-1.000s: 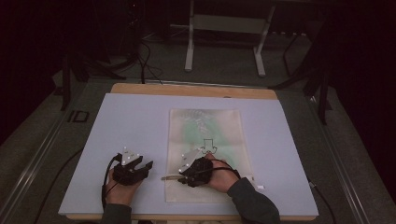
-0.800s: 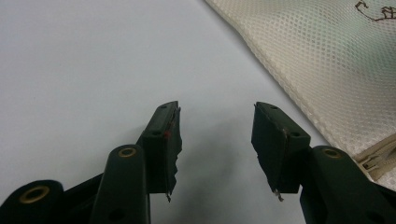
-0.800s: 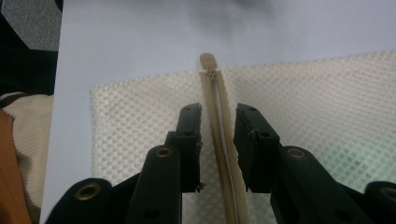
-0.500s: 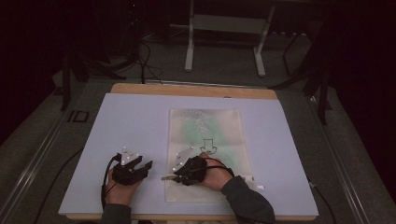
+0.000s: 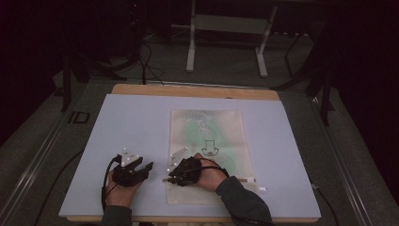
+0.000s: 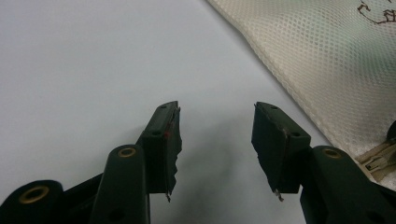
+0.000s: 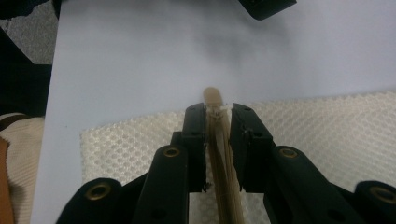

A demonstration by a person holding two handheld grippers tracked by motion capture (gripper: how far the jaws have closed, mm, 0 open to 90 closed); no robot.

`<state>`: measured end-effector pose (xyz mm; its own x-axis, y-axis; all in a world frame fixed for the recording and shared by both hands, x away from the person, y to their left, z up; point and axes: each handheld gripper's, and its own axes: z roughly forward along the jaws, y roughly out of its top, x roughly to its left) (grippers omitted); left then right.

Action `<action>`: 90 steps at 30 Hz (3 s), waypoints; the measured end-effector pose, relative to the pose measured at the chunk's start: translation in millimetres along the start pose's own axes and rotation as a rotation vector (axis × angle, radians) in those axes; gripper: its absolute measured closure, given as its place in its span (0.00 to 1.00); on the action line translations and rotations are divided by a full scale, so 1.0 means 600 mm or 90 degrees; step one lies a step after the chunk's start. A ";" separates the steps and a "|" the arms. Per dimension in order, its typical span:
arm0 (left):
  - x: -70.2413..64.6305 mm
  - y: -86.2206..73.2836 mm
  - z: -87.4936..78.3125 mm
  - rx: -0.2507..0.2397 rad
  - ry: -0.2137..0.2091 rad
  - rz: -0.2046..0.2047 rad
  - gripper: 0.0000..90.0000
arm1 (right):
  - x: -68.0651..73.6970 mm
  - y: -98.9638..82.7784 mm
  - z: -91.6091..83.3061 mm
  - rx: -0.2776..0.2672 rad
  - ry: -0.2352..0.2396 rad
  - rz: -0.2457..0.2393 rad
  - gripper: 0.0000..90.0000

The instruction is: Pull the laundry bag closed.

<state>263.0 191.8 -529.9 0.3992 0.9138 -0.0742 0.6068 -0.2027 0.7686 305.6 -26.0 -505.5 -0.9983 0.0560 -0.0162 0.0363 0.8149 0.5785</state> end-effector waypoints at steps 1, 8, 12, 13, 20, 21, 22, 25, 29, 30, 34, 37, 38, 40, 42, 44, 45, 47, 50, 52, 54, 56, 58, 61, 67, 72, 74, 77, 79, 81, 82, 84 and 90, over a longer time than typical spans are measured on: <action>0.000 0.000 0.000 0.000 0.000 -0.001 0.57 | -0.001 0.001 0.001 -0.001 0.001 -0.003 0.85; 0.002 0.000 -0.001 -0.002 0.002 -0.005 0.57 | -0.001 0.017 0.013 0.007 0.007 -0.010 0.85; 0.005 0.000 -0.003 -0.005 0.004 -0.009 0.57 | -0.001 0.023 0.021 0.013 0.009 -0.011 0.85; 0.005 0.000 -0.003 -0.005 0.004 -0.009 0.57 | -0.002 0.024 0.023 0.013 0.011 -0.011 0.85; 0.015 -0.001 -0.009 -0.013 0.009 -0.023 0.57 | -0.004 0.033 0.034 0.030 0.014 -0.014 0.84; 0.015 -0.001 -0.009 -0.013 0.010 -0.022 0.57 | -0.004 0.034 0.036 0.033 0.015 -0.014 0.84; 0.014 -0.001 -0.009 -0.013 0.009 -0.022 0.57 | -0.004 0.036 0.038 0.035 0.018 -0.015 0.84; 0.014 -0.001 -0.009 -0.012 0.008 -0.020 0.57 | -0.005 0.039 0.045 0.046 0.026 -0.012 0.82; 0.015 -0.001 -0.010 -0.012 0.008 -0.021 0.56 | -0.006 0.041 0.048 0.053 0.024 -0.009 0.89; 0.015 -0.001 -0.010 -0.012 0.008 -0.021 0.56 | -0.007 0.041 0.048 0.054 0.024 -0.009 0.89; 0.013 -0.001 -0.009 -0.011 0.008 -0.019 0.56 | -0.008 0.041 0.049 0.051 0.026 -0.003 0.89; 0.014 -0.001 -0.010 -0.013 0.007 -0.020 0.56 | -0.008 0.039 0.048 0.047 0.024 0.000 0.89; 0.014 -0.001 -0.010 -0.014 0.007 -0.021 0.56 | -0.008 0.039 0.048 0.047 0.024 -0.001 0.89; 0.014 -0.001 -0.010 -0.013 0.007 -0.021 0.56 | -0.007 0.039 0.046 0.044 0.021 -0.003 0.89; 0.014 -0.001 -0.010 -0.013 0.007 -0.020 0.56 | -0.007 0.040 0.043 0.041 0.019 -0.005 0.90; 0.014 -0.001 -0.010 -0.013 0.007 -0.020 0.56 | -0.007 0.039 0.038 0.039 0.017 -0.008 0.90; 0.013 -0.001 -0.010 -0.013 0.008 -0.020 0.56 | -0.006 0.039 0.036 0.038 0.015 -0.009 0.90; 0.013 -0.001 -0.010 -0.015 0.007 -0.022 0.56 | -0.004 0.037 0.030 0.038 0.012 -0.006 0.91; 0.013 -0.001 -0.009 -0.013 0.008 -0.020 0.56 | -0.005 0.034 0.021 0.035 0.009 -0.007 0.94; 0.012 -0.001 -0.009 -0.012 0.009 -0.019 0.56 | -0.007 0.032 0.018 0.034 0.012 -0.005 0.94; 0.013 -0.001 -0.010 -0.012 0.009 -0.019 0.56 | -0.009 0.033 0.018 0.034 0.011 -0.004 0.93; 0.013 -0.001 -0.010 -0.012 0.009 -0.019 0.56 | -0.011 0.035 0.021 0.034 0.016 -0.005 0.90; 0.013 -0.001 -0.009 -0.011 0.008 -0.019 0.56 | -0.009 0.036 0.026 0.042 0.021 -0.001 0.88; 0.013 -0.001 -0.010 -0.012 0.007 -0.018 0.56 | -0.007 0.040 0.037 0.047 0.024 -0.006 0.86; 0.013 -0.001 -0.010 -0.013 0.006 -0.020 0.56 | -0.004 0.049 0.052 0.068 0.014 -0.005 0.88; 0.013 -0.001 -0.010 -0.013 0.006 -0.019 0.56 | -0.004 0.051 0.051 0.069 0.011 -0.010 0.90; 0.014 -0.001 -0.010 -0.013 0.007 -0.019 0.56 | -0.004 0.050 0.047 0.055 0.013 -0.004 0.90; 0.013 -0.001 -0.010 -0.012 0.007 -0.018 0.56 | -0.004 0.050 0.040 0.041 0.015 -0.002 0.90; 0.013 -0.001 -0.009 -0.011 0.007 -0.018 0.56 | -0.003 0.050 0.034 0.033 0.012 -0.004 0.90; 0.013 -0.001 -0.009 -0.011 0.007 -0.018 0.56 | -0.003 0.051 0.031 0.030 0.009 -0.007 0.90; 0.013 -0.001 -0.009 -0.011 0.007 -0.019 0.56 | -0.002 0.052 0.025 0.025 0.007 -0.006 0.90; 0.013 -0.001 -0.010 -0.012 0.007 -0.019 0.56 | -0.002 0.050 0.019 0.020 0.005 -0.009 0.90; 0.012 -0.001 -0.009 -0.009 0.006 -0.018 0.56 | 0.001 0.032 -0.001 0.009 0.000 -0.007 0.90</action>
<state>261.6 200.1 -527.6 0.3759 0.9223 -0.0896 0.6075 -0.1722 0.7754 305.7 -10.5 -493.6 -0.9986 0.0474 -0.0227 0.0262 0.8235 0.5667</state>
